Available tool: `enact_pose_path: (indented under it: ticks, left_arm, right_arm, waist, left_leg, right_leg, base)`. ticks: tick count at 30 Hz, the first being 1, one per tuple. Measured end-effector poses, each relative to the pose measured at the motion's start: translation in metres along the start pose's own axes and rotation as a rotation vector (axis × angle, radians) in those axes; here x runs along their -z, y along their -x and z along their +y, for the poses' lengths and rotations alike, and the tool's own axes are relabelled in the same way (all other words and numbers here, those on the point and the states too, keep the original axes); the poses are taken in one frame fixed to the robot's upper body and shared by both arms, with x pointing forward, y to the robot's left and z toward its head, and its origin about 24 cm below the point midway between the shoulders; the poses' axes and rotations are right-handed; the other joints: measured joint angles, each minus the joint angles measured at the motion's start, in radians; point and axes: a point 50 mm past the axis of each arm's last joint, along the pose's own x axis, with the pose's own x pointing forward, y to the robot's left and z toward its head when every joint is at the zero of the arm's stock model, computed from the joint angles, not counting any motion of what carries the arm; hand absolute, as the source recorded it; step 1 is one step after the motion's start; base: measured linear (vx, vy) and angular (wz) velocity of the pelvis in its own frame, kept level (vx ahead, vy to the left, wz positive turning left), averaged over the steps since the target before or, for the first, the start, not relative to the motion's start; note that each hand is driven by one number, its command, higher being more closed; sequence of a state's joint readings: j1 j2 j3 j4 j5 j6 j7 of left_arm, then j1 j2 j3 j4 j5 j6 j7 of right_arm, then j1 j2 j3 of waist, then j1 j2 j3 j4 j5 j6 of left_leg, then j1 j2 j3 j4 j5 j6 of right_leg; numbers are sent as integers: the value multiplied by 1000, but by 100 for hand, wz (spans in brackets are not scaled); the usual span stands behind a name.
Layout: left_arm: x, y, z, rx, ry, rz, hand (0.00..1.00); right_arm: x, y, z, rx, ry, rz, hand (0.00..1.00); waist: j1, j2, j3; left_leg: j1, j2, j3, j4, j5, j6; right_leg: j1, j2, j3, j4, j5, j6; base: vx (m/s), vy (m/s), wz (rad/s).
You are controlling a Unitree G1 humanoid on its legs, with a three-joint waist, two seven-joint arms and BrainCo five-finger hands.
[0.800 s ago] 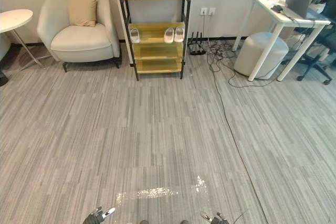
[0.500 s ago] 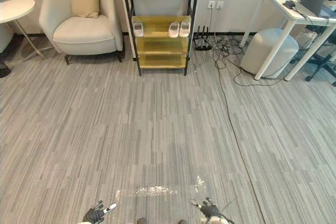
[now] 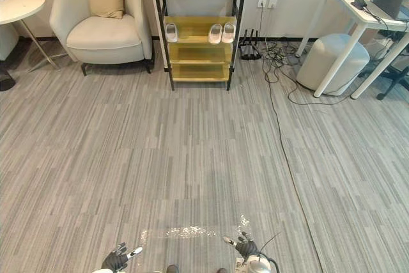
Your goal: Organize the slippers on the shoe rack
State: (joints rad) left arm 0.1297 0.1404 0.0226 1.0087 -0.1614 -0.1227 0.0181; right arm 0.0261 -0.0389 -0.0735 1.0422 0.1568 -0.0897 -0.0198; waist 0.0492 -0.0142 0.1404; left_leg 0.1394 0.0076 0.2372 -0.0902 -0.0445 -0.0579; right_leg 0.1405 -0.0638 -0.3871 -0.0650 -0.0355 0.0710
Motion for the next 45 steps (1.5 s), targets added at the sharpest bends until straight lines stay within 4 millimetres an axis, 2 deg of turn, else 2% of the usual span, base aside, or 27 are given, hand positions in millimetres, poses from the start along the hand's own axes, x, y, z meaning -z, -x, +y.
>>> enact_pose_path:
  ticks: [2,3,6,8,10,13,15,16,17,19,21,23,24,25,27,28,30,32,34,35,36,38,40,41,42,44,45]
  left_arm:
    - [-3,-1,3,-6,-4,-10,0]
    - [-8,-2,4,-9,-5,-20,0]
    - [-9,-3,0,-7,19,-27,0]
    - [-13,-3,3,-15,18,-39,0]
    - [-16,-4,1,-25,34,-49,0]
    - [-16,-4,1,-34,59,-49,0]
    - [-14,-3,1,-38,67,-45,0]
    - [-11,-3,2,-40,70,-37,0]
    - [-12,-3,7,-53,65,-40,0]
    - [-23,-5,10,-58,62,-73,0]
    - [-22,-5,12,-73,94,-64,0]
    - [-16,-4,10,-69,95,-50,0]
    - [-13,-3,11,-71,88,-42,0]
    - [-12,-2,13,-73,78,-37,0]
    - [-12,-2,15,-76,61,-38,0]
    - [-12,-2,14,-77,72,-39,0]
    - [-15,-2,12,-71,81,-53,0]
    - [-20,-4,4,-53,101,-70,0]
    - [-22,-4,1,-48,113,-77,0]
    - [-21,-3,2,-51,114,-76,0]
    - [-22,-5,-10,-30,137,-70,0]
    - [-20,-4,-29,11,171,-66,0]
    - [-20,-4,-37,27,192,-64,0]
    - [-25,-6,-35,21,192,-71,0]
    - [-26,-6,-35,18,195,-74,0]
    - [-30,-7,-27,4,186,-95,0]
    - [-35,-7,-25,1,181,-113,0]
  right_arm:
    - [-1,0,2,-5,2,-3,0]
    - [-2,-1,1,-5,6,-5,0]
    - [-2,0,-2,-2,25,-7,0]
    - [-4,-1,-2,-4,43,-11,0]
    - [-6,-1,-7,11,55,-12,0]
    - [-7,-1,-12,34,49,-14,0]
    - [-6,-1,-13,40,48,-12,0]
    - [-6,-1,-13,42,44,-13,0]
    - [-7,-2,-5,26,36,-15,0]
    - [-8,-2,5,1,24,-24,0]
    - [-11,-3,10,-13,21,-31,0]
    - [-12,-3,13,-31,36,-34,0]
    - [-13,-3,16,-45,51,-37,0]
    - [-13,-3,18,-49,50,-36,0]
    - [-12,-3,18,-52,51,-33,0]
    - [-14,-4,18,-53,57,-39,0]
    - [-23,-6,19,-59,68,-67,0]
    - [-37,-7,16,-56,80,-110,0]
    - [-36,-7,13,-49,83,-113,0]
    - [-34,-6,10,-42,85,-107,0]
    - [-42,-8,2,-27,102,-122,0]
    - [-47,-9,-7,-3,110,-132,0]
    - [-41,-7,-10,5,104,-116,0]
    - [-36,-7,-9,2,108,-100,0]
    - [-32,-6,-8,-2,111,-89,0]
    - [-25,-5,-7,4,96,-68,0]
    - [-27,-6,-4,0,77,-68,0]
  waist:
    - [2,-11,13]
    - [2,-14,19]
    - [18,15,27]
    - [17,16,33]
    - [41,30,55]
    - [51,26,66]
    - [54,27,65]
    - [61,26,66]
    - [70,-11,56]
    - [72,-45,64]
    - [82,-51,67]
    - [102,-40,68]
    - [104,-43,71]
    - [100,-40,76]
    - [96,-41,80]
    - [95,-40,80]
    - [76,-33,83]
    - [60,-7,95]
    - [48,-18,95]
    - [43,-28,88]
    - [43,25,86]
    - [35,69,77]
    - [23,78,73]
    - [19,78,76]
    - [23,71,85]
    - [34,61,95]
    - [37,48,98]
  left_leg:
    - [-36,2,-3,52,-31,4]
    - [-86,15,-7,158,-89,5]
    - [-207,101,21,462,-233,-2]
    - [-320,170,77,730,-221,-23]
    - [-420,232,77,976,-169,-22]
    - [-492,197,52,835,-227,-6]
    - [-498,160,36,545,-143,-9]
    - [-482,145,17,470,-40,-6]
    - [-462,99,43,436,-32,21]
    - [-481,74,47,484,-84,48]
    - [-467,77,55,572,-162,67]
    - [-389,111,75,570,-221,57]
    - [-338,121,85,561,-249,56]
    - [-297,126,85,559,-278,59]
    - [-189,136,82,532,-331,53]
    - [-134,140,82,500,-342,38]
    - [-62,155,84,437,-346,28]
    - [9,185,82,369,-336,4]
    - [96,170,65,294,-330,-11]
    - [132,161,35,284,-336,-26]
    - [157,202,-6,287,-326,-25]
    - [124,237,-76,368,-244,-34]
    - [28,272,-123,576,-133,-27]
    - [-52,306,-128,754,6,-28]
    - [-101,340,-118,889,27,-32]
    - [-231,380,-51,1113,-131,-14]
    - [-299,367,-27,1120,-177,-5]
  right_leg:
    - [-3,-6,-12,9,-12,-9]
    - [-4,-7,-25,18,-25,-13]
    - [4,25,-33,31,-64,-14]
    - [10,36,-31,27,-72,-19]
    - [52,38,0,27,-77,-35]
    - [68,-21,29,39,-105,-10]
    - [71,-55,40,55,-136,38]
    - [69,-67,53,64,-151,58]
    - [70,-99,77,64,-158,66]
    - [68,-115,78,78,-160,65]
    - [79,-132,91,147,-158,77]
    - [-20,-154,135,446,-148,111]
    - [-94,-180,157,646,-100,164]
    - [-154,-199,158,807,-56,171]
    - [-249,-231,87,1022,-114,62]
    - [-292,-232,44,1036,-155,13]
    - [-385,-217,-46,939,-218,-40]
    - [-477,-136,-76,624,-172,-49]
    - [-507,-68,0,251,27,-16]
    - [-500,-56,59,224,165,-55]
    - [-495,-30,62,288,170,-99]
    - [-486,-17,30,350,94,-115]
    - [-431,-7,-5,342,35,-113]
    - [-358,3,-19,309,6,-110]
    - [-298,16,-22,269,-15,-110]
    - [-178,22,-21,219,-62,-102]
    - [-136,15,-21,196,-78,-89]
  base:
    - [-43,-28,13]
    - [-45,-40,18]
    - [16,-16,-2]
    - [75,-10,2]
    - [170,20,-34]
    - [201,113,-30]
    - [272,222,-27]
    - [337,225,-20]
    - [487,207,-5]
    - [452,113,10]
    - [407,172,-4]
    - [359,185,-46]
    - [409,180,-44]
    - [417,106,-22]
    - [496,39,-7]
    - [485,-12,-8]
    - [441,-54,14]
    - [569,-157,34]
    - [731,-251,52]
    - [688,-251,55]
    - [568,-191,39]
    - [654,-210,28]
    - [741,-250,41]
    - [456,-157,40]
    - [526,-162,33]
    - [508,-89,18]
    - [431,-28,17]
